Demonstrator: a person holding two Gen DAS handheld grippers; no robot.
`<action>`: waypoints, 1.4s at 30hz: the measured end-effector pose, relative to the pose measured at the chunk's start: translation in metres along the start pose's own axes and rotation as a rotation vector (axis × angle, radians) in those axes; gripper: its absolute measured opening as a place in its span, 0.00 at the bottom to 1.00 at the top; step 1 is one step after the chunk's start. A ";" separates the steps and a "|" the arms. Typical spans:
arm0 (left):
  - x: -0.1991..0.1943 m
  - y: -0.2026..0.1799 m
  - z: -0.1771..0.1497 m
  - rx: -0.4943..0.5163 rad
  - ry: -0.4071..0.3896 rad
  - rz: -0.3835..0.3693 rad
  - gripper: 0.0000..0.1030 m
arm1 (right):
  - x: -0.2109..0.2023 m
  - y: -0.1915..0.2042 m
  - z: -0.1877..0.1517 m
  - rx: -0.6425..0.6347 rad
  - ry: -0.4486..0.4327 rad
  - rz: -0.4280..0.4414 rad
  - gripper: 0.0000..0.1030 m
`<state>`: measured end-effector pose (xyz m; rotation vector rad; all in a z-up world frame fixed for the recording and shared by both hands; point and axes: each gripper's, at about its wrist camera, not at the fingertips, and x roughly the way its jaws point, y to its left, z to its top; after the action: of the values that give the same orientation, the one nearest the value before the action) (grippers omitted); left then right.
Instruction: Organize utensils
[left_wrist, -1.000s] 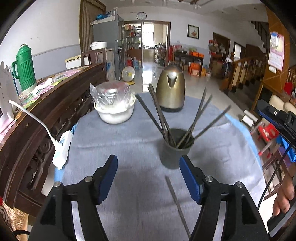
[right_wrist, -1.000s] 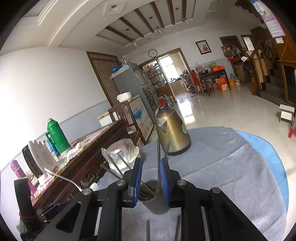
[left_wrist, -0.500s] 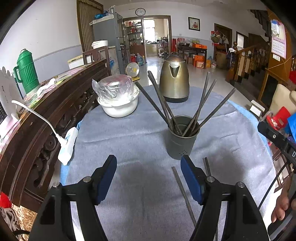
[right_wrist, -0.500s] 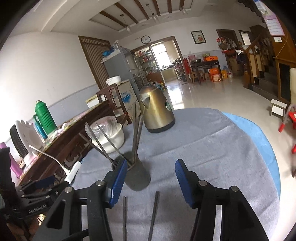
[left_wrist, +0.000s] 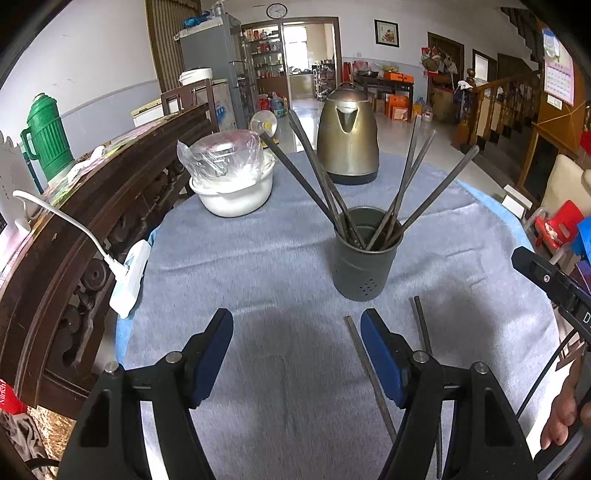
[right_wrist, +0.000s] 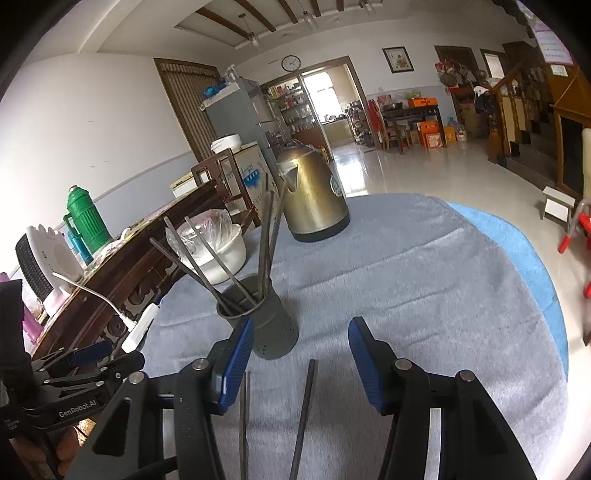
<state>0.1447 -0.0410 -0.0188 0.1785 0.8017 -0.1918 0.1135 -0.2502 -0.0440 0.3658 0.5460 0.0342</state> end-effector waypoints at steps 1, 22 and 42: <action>0.001 0.000 -0.001 0.001 0.005 0.001 0.70 | 0.001 -0.001 -0.002 0.001 0.005 -0.002 0.55; 0.020 -0.011 -0.017 0.038 0.087 0.010 0.70 | 0.019 -0.009 -0.017 0.028 0.105 -0.022 0.55; 0.061 -0.001 -0.043 -0.008 0.236 -0.038 0.70 | 0.056 -0.015 -0.041 0.051 0.247 -0.022 0.44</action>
<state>0.1567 -0.0381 -0.0925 0.1799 1.0407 -0.2060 0.1393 -0.2431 -0.1096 0.4084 0.7961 0.0447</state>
